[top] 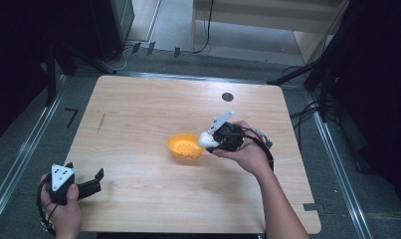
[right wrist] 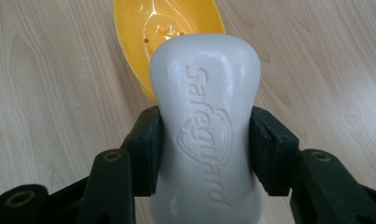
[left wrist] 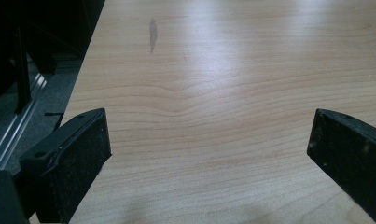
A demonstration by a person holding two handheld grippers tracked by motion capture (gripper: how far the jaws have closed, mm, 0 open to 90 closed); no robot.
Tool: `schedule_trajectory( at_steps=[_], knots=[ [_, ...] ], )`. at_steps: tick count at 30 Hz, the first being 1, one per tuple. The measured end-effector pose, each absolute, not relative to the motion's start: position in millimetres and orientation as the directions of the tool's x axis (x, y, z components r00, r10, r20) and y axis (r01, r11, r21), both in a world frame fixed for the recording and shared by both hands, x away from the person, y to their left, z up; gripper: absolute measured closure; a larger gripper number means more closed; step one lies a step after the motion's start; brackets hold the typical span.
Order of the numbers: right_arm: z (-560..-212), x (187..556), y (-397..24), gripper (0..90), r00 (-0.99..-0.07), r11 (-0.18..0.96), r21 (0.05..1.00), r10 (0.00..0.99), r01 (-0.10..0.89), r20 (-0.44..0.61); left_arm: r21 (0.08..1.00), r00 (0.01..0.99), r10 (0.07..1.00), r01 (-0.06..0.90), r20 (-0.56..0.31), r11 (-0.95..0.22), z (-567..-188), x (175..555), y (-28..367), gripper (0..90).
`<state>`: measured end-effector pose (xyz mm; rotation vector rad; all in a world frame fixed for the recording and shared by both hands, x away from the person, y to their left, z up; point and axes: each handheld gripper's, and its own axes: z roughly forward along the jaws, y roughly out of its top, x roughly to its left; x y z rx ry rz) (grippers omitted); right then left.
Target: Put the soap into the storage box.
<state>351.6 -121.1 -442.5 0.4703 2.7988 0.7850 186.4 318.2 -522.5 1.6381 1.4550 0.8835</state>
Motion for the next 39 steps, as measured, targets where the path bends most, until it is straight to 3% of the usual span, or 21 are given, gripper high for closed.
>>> schedule_trajectory(
  at_steps=[39],
  knots=[
    [-434.7,367.7,-55.2,50.7,-0.976,0.860,0.494,0.201,0.132,-0.089,0.880,0.112,0.994,0.472,0.001,-0.054,-522.7,186.9,318.9,0.0]
  ],
)
